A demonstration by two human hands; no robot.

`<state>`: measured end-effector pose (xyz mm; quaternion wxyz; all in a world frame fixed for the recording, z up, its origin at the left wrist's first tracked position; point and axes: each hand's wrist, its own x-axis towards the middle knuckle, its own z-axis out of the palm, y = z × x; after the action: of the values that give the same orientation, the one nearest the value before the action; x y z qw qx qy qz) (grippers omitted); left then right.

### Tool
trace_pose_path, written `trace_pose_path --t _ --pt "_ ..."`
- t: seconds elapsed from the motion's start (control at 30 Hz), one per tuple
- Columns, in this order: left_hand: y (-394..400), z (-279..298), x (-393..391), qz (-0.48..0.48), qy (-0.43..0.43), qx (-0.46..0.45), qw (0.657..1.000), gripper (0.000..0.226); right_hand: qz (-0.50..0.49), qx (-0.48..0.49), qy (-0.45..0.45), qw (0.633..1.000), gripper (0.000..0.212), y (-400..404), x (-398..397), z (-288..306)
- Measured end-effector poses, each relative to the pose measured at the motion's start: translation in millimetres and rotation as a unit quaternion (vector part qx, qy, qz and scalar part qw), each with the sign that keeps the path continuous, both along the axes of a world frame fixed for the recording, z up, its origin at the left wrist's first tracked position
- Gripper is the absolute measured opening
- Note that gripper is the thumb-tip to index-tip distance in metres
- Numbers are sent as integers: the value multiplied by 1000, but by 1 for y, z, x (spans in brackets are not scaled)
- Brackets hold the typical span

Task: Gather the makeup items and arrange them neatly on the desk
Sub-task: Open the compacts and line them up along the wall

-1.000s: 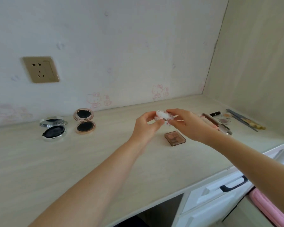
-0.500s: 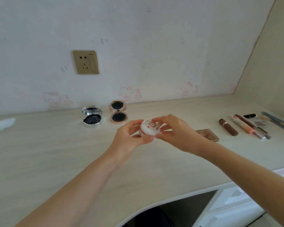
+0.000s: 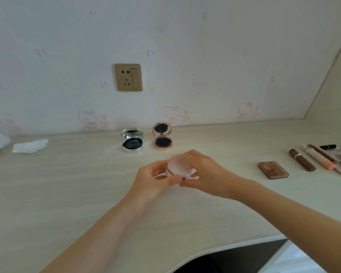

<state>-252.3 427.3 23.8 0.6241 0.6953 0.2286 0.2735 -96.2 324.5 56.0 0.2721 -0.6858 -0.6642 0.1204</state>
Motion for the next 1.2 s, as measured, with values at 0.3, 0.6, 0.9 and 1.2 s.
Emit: trace_pose_path --t 0.3,0.6,0.9,1.2 --pt "0 -10 -1 -10 -4 28 1000 53 3 -36 -34 999 58 4 -4 2" --pt "3 -13 -4 -11 0 37 999 51 9 -46 -116 992 47 9 -12 6" --pt "9 -17 -6 7 7 65 998 59 -3 -62 -56 996 42 16 -1 13" --pt "-1 -19 -10 94 147 251 952 89 24 -99 -74 992 42 15 -6 10"
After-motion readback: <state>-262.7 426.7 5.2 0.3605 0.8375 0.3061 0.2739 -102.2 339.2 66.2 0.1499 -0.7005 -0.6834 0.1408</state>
